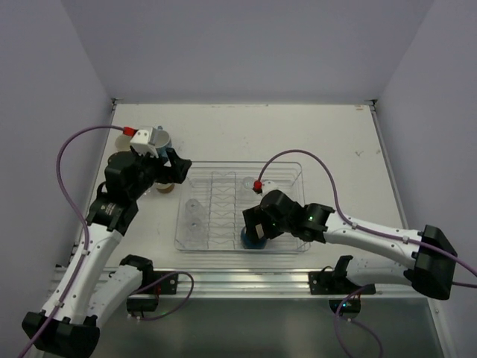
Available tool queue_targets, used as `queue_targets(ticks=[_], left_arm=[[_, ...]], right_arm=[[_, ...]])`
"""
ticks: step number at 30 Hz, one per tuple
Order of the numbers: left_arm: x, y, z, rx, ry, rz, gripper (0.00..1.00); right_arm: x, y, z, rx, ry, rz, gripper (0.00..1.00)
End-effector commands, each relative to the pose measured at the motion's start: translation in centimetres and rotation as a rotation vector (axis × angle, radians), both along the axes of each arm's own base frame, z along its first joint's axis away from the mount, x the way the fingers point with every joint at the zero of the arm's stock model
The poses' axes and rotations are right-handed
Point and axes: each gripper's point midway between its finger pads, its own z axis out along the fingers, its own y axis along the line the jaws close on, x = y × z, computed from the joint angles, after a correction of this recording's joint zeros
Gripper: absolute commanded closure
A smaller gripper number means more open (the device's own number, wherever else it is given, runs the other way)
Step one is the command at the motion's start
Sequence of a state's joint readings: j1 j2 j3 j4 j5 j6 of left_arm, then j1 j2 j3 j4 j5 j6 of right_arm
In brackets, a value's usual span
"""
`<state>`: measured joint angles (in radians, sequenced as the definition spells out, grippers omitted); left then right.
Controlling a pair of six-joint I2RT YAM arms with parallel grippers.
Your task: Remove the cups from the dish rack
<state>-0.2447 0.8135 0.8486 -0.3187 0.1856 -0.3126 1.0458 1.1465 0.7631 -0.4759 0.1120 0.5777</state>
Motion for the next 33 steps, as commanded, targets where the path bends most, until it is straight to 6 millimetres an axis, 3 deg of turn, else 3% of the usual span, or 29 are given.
queue_targets(ticks=[1, 6, 13, 16, 17, 18, 19, 22, 28, 30, 31, 33], left_arm=[[-0.1, -0.6, 1.2, -0.027, -0.079, -0.034, 0.12], [-0.2, -1.2, -0.2, -0.022, -0.047, -0.073, 0.11], [-0.8, -1.6, 0.2, -0.037, -0.063, -0.105, 0.12], [-1.2, -2.2, 0.6, -0.062, -0.070, -0.134, 0.12], [-1.3, -2.4, 0.8, -0.071, -0.074, -0.143, 0.13], [-1.4, -2.7, 1.1, -0.082, -0.080, -0.165, 0.14], [-1.6, -2.9, 1.3, -0.094, -0.079, -0.174, 0.15], [-2.1, -3.8, 1.7, -0.123, -0.075, -0.223, 0.16], [-3.6, -5.5, 2.1, -0.208, -0.050, -0.331, 0.22], [-4.2, -6.1, 2.1, -0.239, -0.047, -0.371, 0.24], [-4.6, -6.4, 2.2, -0.261, -0.036, -0.384, 0.25], [-5.2, -6.9, 2.3, -0.286, -0.044, -0.430, 0.29]], right_arm=[[-0.1, 1.4, 0.5, -0.003, 0.025, 0.002, 0.01], [-0.2, 2.7, 0.0, -0.013, 0.055, 0.023, 0.01], [0.2, 3.3, -1.1, -0.049, 0.072, 0.022, 0.01], [0.5, 3.1, -1.0, -0.053, 0.059, -0.001, 0.13], [0.7, 3.1, -0.5, -0.041, 0.051, -0.009, 0.18], [0.8, 3.1, 0.2, -0.021, 0.035, -0.015, 0.32], [1.1, 3.0, 0.6, -0.016, 0.018, -0.029, 0.39], [1.8, 2.7, 3.0, 0.042, -0.033, -0.063, 0.53], [3.1, 2.5, 7.6, 0.230, -0.118, -0.110, 0.55], [3.0, 2.6, 8.1, 0.293, -0.105, -0.103, 0.55], [3.7, 2.6, 9.6, 0.363, -0.130, -0.115, 0.55], [3.3, 2.6, 10.2, 0.443, -0.100, -0.101, 0.55]])
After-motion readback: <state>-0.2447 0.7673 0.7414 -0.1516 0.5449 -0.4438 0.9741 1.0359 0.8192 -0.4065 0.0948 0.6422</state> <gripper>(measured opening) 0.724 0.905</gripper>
